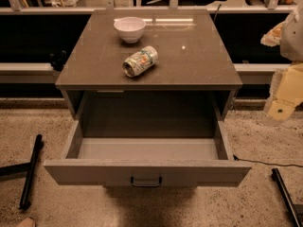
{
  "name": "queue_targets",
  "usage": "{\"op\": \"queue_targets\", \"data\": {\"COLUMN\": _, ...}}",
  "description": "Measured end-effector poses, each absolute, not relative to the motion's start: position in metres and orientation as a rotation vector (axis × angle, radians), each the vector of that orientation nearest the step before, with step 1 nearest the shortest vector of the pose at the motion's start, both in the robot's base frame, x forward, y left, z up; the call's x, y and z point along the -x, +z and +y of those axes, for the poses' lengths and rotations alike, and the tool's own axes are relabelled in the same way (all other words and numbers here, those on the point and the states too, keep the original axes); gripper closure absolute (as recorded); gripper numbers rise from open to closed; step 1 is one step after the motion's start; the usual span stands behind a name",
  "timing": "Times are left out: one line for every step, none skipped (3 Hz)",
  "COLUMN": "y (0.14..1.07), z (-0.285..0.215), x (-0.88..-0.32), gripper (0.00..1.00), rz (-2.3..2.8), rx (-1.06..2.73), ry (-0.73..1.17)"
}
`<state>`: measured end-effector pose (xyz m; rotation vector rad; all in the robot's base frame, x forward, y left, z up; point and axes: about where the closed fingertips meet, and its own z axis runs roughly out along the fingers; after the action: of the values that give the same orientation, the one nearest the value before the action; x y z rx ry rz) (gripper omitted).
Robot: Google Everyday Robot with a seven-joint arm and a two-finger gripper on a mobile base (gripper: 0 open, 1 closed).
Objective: Place 7up can into top drawer
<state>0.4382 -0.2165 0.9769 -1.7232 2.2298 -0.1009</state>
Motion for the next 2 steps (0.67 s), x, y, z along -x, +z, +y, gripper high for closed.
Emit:
{"op": "queue_targets", "data": {"y": 0.977, "z": -0.216, "x": -0.438, "gripper": 0.0, "rz": 2.23, "rx": 1.723, "ry": -0.101}}
{"op": "queue_targets", "data": {"y": 0.98, "z": -0.217, "x": -0.453, "gripper": 0.0, "rz": 2.196, "rx": 1.722, "ry": -0.112}}
